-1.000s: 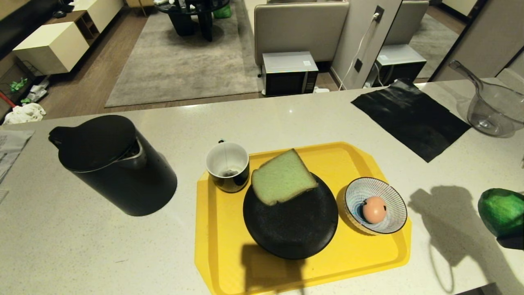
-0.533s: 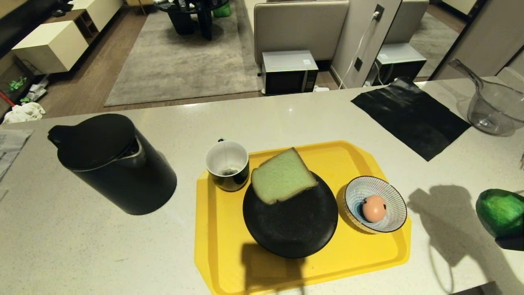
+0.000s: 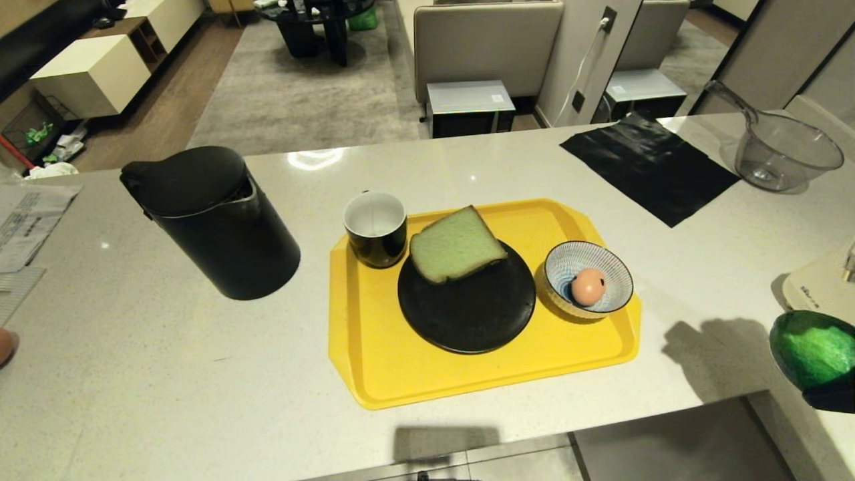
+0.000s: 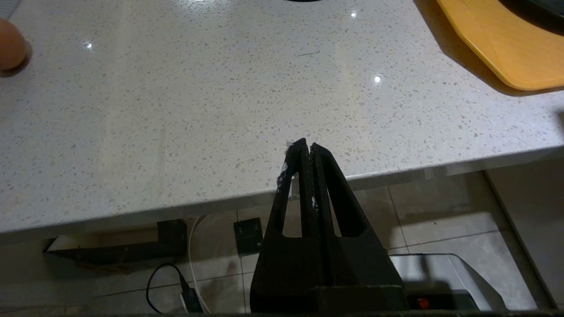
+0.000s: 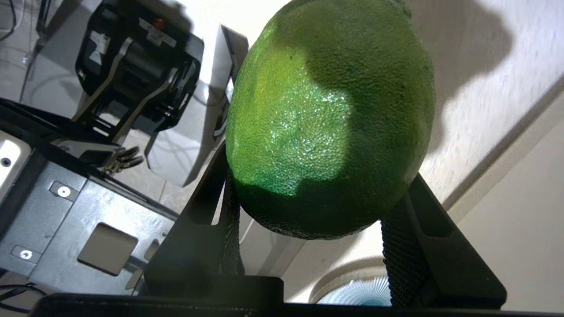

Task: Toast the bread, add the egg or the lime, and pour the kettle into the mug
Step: Put the fruit on a plate

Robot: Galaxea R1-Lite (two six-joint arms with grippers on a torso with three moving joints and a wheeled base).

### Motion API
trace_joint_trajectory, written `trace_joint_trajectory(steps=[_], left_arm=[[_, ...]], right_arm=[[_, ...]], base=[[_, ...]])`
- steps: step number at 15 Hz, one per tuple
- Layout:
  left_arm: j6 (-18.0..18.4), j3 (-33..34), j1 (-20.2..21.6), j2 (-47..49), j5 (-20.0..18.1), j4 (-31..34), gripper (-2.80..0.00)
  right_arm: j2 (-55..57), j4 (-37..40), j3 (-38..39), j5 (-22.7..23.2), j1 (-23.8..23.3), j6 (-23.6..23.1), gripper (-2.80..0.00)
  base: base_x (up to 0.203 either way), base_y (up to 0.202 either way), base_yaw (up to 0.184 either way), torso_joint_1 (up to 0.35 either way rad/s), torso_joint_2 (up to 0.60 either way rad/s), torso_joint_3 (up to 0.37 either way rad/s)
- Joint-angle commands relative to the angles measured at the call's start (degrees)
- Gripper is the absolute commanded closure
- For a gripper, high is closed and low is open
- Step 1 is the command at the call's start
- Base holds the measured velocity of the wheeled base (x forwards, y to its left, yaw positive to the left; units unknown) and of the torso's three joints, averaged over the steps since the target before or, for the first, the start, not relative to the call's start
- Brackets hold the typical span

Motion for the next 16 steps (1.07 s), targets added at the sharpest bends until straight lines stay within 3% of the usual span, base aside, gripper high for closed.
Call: trace_joint_trajectory(steps=[1,4,8,16], left_arm=[[0.0,0.0,0.0,0.0,0.0,0.0,0.0],[0.0,0.0,0.0,0.0,0.0,0.0,0.0],[0.0,0.0,0.0,0.0,0.0,0.0,0.0],[0.0,0.0,0.0,0.0,0.0,0.0,0.0]], right_arm=[[0.2,-1.1,0.0,-0.8,3.0,0.0,0.0],[1.3,-4.8,0.2,-4.9,9.1,2.1,0.0],[6.0,-16.2,-1.5,-15.9,20.4,8.4,0.0],[19.6,-18.1,-22.2,-20.3,27.6,7.7,0.0]], base=[[0.0,0.0,0.0,0.0,0.0,0.0],[0.0,0.0,0.0,0.0,0.0,0.0],[0.0,0.0,0.0,0.0,0.0,0.0],[0.0,0.0,0.0,0.0,0.0,0.0]])
